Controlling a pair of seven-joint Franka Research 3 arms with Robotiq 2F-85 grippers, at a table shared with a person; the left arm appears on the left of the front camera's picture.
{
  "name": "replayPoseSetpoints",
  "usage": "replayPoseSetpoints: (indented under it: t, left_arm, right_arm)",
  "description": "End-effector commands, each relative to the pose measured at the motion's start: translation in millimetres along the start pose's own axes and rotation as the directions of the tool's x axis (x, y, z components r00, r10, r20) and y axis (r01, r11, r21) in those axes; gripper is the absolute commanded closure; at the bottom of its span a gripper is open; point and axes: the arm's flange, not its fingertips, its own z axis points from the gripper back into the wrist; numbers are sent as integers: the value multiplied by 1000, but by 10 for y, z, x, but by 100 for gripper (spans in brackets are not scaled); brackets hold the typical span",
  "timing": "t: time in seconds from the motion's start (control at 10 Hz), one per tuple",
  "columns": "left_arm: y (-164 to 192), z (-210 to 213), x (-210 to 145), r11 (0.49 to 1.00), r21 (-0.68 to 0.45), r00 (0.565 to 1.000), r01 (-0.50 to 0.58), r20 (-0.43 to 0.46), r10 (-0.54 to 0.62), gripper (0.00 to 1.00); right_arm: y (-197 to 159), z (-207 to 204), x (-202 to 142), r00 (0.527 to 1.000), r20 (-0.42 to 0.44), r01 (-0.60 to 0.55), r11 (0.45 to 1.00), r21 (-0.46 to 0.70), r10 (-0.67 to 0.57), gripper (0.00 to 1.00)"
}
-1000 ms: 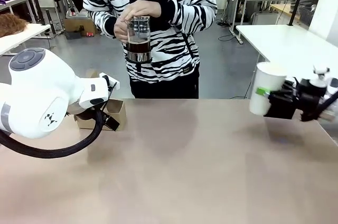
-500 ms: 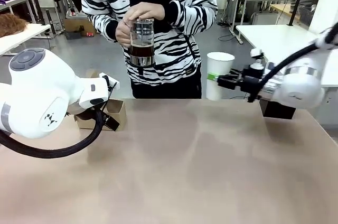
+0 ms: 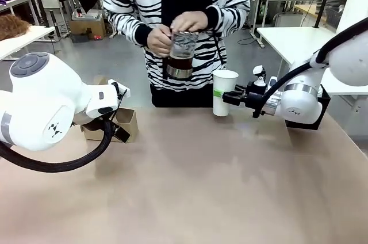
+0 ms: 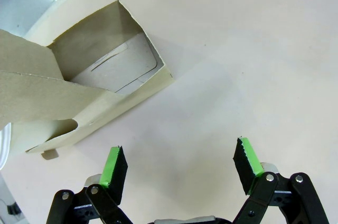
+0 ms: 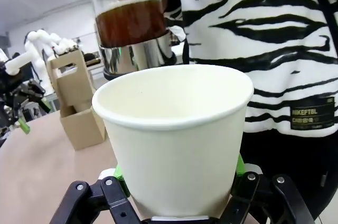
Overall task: Pour a drink into a cup and package it in a carrier.
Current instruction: Pick up the 600 ml Paper Cup and place it in the middle top area of the table, then when a person places the Paper Cup Lid on the 600 ml Paper Cup , lift the 600 ml Paper Cup.
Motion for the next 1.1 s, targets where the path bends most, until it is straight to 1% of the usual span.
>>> replayPoseSetpoints:
  t: [0.0,0.1,0.2,1.0]
  left_arm:
    - [-1,6,1,1000,-2,1000,0,2,0,0]
    - [-1,6,1,1000,-2,1000,0,2,0,0]
    - [-1,6,1,1000,-2,1000,0,2,0,0]
    - [-1,6,1,1000,-2,1000,0,2,0,0]
  right_arm:
    - [8,-22,48,998,1,-55,998,-20,55,20]
    - [61,46,63,997,-18,-74,997,29,74,20]
    - [-8,9,-3,1000,-1,-9,1000,-2,9,20]
    - [-8,9,-3,1000,-1,-9,1000,-2,9,20]
